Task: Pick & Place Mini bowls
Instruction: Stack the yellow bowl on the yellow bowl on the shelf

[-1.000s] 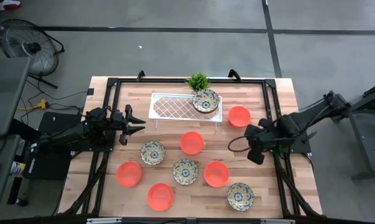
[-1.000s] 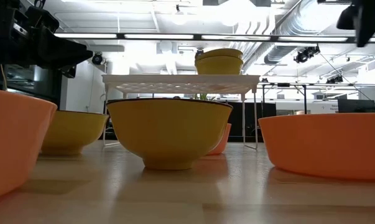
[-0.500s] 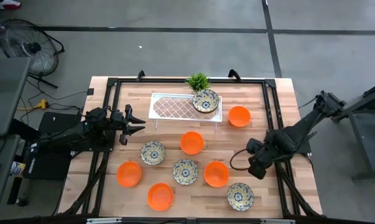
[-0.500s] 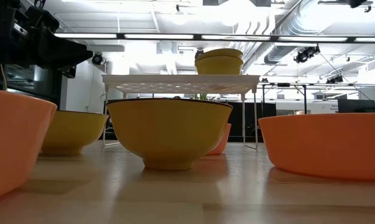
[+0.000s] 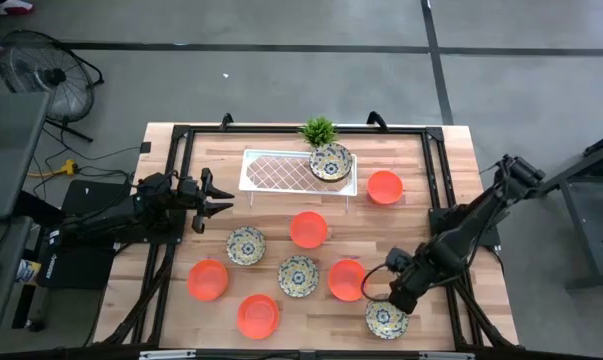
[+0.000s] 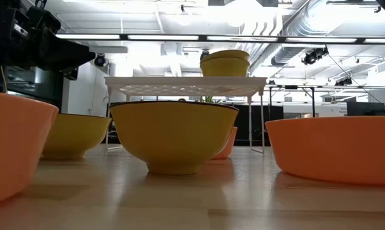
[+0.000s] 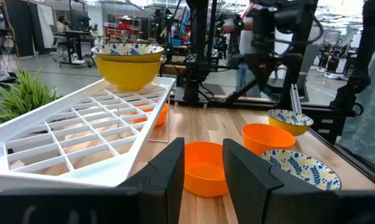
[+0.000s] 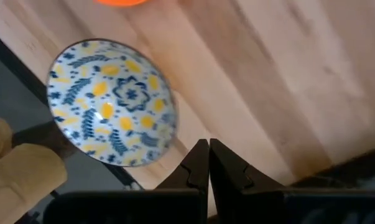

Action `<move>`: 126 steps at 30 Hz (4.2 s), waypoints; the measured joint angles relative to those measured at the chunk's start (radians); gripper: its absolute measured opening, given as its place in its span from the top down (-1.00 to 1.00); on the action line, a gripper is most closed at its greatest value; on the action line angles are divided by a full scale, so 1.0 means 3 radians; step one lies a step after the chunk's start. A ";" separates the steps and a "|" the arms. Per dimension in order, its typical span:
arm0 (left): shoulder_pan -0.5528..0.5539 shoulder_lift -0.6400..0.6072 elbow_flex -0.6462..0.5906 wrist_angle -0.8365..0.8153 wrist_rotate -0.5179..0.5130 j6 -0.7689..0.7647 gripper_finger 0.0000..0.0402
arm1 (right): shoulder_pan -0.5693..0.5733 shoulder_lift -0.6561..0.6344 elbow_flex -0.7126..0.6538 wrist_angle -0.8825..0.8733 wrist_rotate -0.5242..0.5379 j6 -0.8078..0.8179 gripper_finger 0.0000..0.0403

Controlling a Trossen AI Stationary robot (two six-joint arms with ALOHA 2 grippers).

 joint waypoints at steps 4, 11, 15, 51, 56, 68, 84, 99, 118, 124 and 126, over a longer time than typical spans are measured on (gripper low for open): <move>0.0000 0.0000 0.0000 0.0000 0.0001 0.0000 0.47 | 0.0052 0.0167 0.0000 0.0237 -0.0023 0.0010 0.88; 0.0000 0.0000 0.0000 0.0000 0.0013 0.0000 0.47 | 0.0110 0.0431 0.0000 0.0461 -0.0102 -0.0145 0.35; 0.0000 0.0000 0.0000 0.0000 0.0013 0.0000 0.47 | 0.0109 0.0550 0.0000 0.0498 -0.0066 -0.0207 0.16; 0.0000 0.0001 0.0000 0.0000 0.0008 0.0000 0.47 | 0.0039 0.0857 0.0000 0.0632 0.0030 -0.0366 0.77; -0.0001 0.0000 0.0000 0.0000 -0.0004 0.0000 0.47 | 0.0019 0.0845 0.0002 0.0632 -0.0109 -0.0432 0.94; -0.0001 0.0001 0.0000 0.0000 -0.0003 0.0000 0.47 | -0.0046 0.0759 0.0009 0.0670 -0.0287 -0.0407 0.99; -0.0001 0.0001 0.0000 0.0000 0.0000 0.0000 0.47 | -0.0076 0.0204 -0.0004 0.0652 -0.0255 -0.0409 1.00; -0.0001 0.0001 0.0000 0.0000 0.0013 0.0000 0.47 | -0.0586 -0.0751 -0.0003 0.0477 0.0121 -0.0986 1.00; -0.0001 0.0001 0.0000 0.0000 0.0010 0.0000 0.47 | -0.2017 -0.1053 0.0506 0.0010 0.0209 -0.1676 1.00; -0.0001 0.0001 0.0000 0.0000 0.0009 0.0000 0.47 | -0.2578 -0.0638 0.1305 -0.0555 0.0274 -0.1935 1.00; -0.0001 0.0001 0.0000 0.0000 0.0009 0.0000 0.47 | -0.2758 -0.0469 0.1571 -0.0698 0.0272 -0.2022 1.00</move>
